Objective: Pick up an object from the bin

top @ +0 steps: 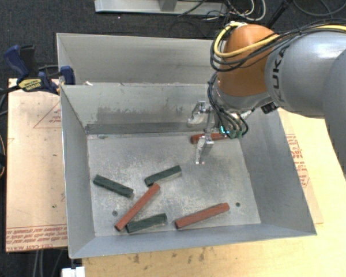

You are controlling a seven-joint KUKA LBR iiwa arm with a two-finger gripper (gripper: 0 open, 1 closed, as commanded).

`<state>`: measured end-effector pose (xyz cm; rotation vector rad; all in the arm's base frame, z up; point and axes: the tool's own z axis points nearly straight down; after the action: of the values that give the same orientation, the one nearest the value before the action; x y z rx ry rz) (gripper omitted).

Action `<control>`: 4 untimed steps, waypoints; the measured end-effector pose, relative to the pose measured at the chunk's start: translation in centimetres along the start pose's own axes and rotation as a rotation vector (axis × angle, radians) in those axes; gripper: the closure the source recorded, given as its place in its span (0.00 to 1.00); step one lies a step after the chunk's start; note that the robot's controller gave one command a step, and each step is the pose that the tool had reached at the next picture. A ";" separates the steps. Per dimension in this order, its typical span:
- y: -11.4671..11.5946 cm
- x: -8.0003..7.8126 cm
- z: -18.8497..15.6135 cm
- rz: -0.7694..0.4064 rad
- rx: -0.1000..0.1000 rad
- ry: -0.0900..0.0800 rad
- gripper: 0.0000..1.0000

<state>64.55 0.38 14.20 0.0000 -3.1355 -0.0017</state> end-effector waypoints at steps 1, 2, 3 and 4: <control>0.0 -0.2 -0.5 0.000 0.000 -0.008 0.00; 4.3 2.4 3.5 -0.136 0.003 -0.014 0.00; 7.5 3.5 5.5 -0.268 -0.001 -0.005 0.00; 8.5 2.9 4.4 -0.318 0.001 -0.009 0.00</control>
Offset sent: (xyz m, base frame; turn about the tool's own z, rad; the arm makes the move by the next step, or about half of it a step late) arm -0.0493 0.0852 -0.0720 -0.2598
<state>61.60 8.87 9.85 0.4986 -3.1050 -0.0018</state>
